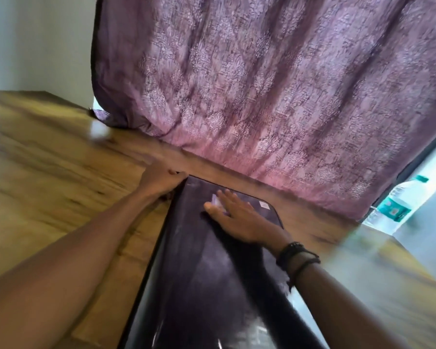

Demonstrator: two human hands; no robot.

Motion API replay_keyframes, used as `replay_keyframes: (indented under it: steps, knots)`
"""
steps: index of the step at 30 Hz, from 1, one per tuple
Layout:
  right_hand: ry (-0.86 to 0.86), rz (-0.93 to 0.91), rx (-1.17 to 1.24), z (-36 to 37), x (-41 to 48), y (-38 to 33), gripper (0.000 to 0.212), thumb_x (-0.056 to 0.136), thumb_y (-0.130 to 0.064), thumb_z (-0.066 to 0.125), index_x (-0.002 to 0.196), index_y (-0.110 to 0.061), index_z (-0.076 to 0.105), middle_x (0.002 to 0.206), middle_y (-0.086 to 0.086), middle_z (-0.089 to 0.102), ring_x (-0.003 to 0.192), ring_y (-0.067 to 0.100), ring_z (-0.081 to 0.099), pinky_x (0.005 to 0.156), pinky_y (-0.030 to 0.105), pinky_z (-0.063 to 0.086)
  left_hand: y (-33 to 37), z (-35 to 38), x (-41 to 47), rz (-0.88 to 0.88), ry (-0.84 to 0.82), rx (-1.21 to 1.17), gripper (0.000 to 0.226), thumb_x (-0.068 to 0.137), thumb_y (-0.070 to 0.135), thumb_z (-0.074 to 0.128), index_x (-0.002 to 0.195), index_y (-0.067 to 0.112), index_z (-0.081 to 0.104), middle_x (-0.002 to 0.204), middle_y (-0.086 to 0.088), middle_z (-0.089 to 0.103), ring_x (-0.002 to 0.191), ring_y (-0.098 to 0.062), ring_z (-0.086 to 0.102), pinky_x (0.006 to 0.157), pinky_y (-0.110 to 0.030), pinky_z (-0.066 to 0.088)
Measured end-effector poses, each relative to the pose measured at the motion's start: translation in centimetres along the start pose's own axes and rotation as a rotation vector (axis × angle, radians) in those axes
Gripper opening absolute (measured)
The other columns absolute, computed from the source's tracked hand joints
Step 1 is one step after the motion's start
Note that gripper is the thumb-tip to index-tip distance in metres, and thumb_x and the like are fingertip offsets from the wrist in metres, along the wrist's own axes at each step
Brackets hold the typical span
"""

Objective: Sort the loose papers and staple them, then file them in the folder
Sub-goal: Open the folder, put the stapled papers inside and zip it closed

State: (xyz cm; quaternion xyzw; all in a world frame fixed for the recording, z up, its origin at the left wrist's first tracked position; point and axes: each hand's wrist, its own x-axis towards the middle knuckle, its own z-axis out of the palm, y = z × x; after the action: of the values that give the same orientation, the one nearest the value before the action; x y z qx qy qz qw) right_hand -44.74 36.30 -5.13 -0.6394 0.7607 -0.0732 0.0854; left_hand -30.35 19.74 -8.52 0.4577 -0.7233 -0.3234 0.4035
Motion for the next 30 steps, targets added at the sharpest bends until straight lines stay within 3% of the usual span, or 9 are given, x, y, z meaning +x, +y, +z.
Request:
replay_keyframes:
  steps: [3, 7, 11, 15, 17, 19, 24, 26, 30]
  knots:
    - [0.088, -0.017, 0.076, -0.9, 3.6, 1.4, 0.050, 0.098, -0.056, 0.036, 0.103, -0.008, 0.052, 0.108, 0.007, 0.059, 0.103, 0.025, 0.055, 0.093, 0.041, 0.041, -0.5, 0.5, 0.5, -0.005, 0.017, -0.022, 0.041, 0.082, 0.032, 0.066, 0.053, 0.005, 0.059, 0.055, -0.013, 0.065, 0.042, -0.023, 0.060, 0.045, -0.029, 0.049]
    - [0.131, -0.033, 0.078, -1.2, 7.5, 0.3, 0.036, 0.100, -0.043, 0.042, 0.085, -0.011, 0.050, 0.089, 0.008, 0.057, 0.082, 0.021, 0.050, 0.071, 0.031, 0.036, -1.2, 1.3, 1.7, -0.167, 0.022, -0.289, 0.029, 0.090, 0.023, 0.061, 0.072, 0.002, 0.067, 0.065, -0.016, 0.068, 0.039, -0.021, 0.056, 0.046, -0.027, 0.048]
    - [0.111, -0.050, 0.115, -1.5, 10.6, -2.1, 0.035, 0.099, -0.030, 0.046, 0.071, -0.008, 0.049, 0.072, 0.012, 0.048, 0.062, 0.018, 0.042, 0.058, 0.032, 0.030, -1.7, 1.7, 3.0, -0.224, 0.041, -0.457, 0.029, 0.093, 0.017, 0.057, 0.068, 0.005, 0.062, 0.067, -0.017, 0.068, 0.051, -0.024, 0.062, 0.059, -0.036, 0.056]
    - [0.117, -0.033, 0.215, -1.5, 13.3, -4.2, 0.032, 0.095, -0.024, 0.051, 0.069, -0.007, 0.053, 0.069, 0.012, 0.051, 0.065, 0.020, 0.049, 0.063, 0.030, 0.036, -1.7, 1.8, 3.1, -0.255, 0.061, -0.541, 0.027, 0.093, 0.016, 0.059, 0.068, 0.006, 0.062, 0.063, -0.016, 0.066, 0.046, -0.020, 0.061, 0.063, -0.040, 0.058]
    - [0.096, -0.040, 0.312, -1.6, 13.9, -5.1, 0.018, 0.092, -0.011, 0.051, 0.088, -0.003, 0.067, 0.075, 0.008, 0.058, 0.067, 0.018, 0.053, 0.065, 0.026, 0.042, -1.3, 1.6, 3.1, -0.275, 0.078, -0.619, 0.021, 0.093, 0.013, 0.058, 0.074, 0.006, 0.057, 0.067, -0.020, 0.063, 0.045, -0.019, 0.059, 0.050, -0.031, 0.055]
    - [0.061, -0.036, 0.355, -1.8, 14.0, -5.9, 0.029, 0.088, 0.000, 0.046, 0.106, -0.005, 0.069, 0.070, 0.004, 0.060, 0.060, 0.013, 0.054, 0.054, 0.020, 0.045, -0.6, 1.3, 2.8, -0.265, 0.084, -0.732, 0.018, 0.093, 0.002, 0.051, 0.078, 0.010, 0.048, 0.066, -0.018, 0.056, 0.043, -0.019, 0.053, 0.040, -0.023, 0.047]
    - [0.157, -0.035, 0.402, -1.4, 14.7, -5.5, 0.029, 0.082, 0.006, 0.049, 0.098, 0.003, 0.073, 0.064, 0.000, 0.061, 0.055, 0.007, 0.052, 0.057, 0.022, 0.048, -0.3, 1.0, 2.6, -0.228, 0.023, -0.752, 0.044, 0.090, -0.008, 0.038, 0.120, 0.024, 0.045, 0.072, -0.016, 0.056, 0.051, -0.021, 0.053, 0.040, -0.023, 0.045]
    - [0.208, -0.038, 0.435, -1.1, 14.7, -5.0, 0.020, 0.083, 0.003, 0.057, 0.091, 0.001, 0.075, 0.061, -0.005, 0.060, 0.056, 0.005, 0.053, 0.056, 0.018, 0.044, -0.4, 1.0, 2.6, -0.218, 0.016, -0.708, 0.033, 0.090, -0.008, 0.035, 0.103, 0.007, 0.060, 0.076, -0.018, 0.058, 0.052, -0.018, 0.055, 0.042, -0.021, 0.048]
    - [0.310, -0.019, 0.485, -0.5, 15.0, -4.6, 0.011, 0.079, -0.003, 0.069, 0.088, 0.002, 0.074, 0.070, 0.005, 0.065, 0.063, 0.011, 0.059, 0.065, 0.025, 0.049, -0.2, 1.3, 2.6, -0.274, 0.026, -0.752, 0.031, 0.088, -0.004, 0.038, 0.074, 0.009, 0.063, 0.070, -0.013, 0.064, 0.054, -0.017, 0.059, 0.052, -0.026, 0.050]
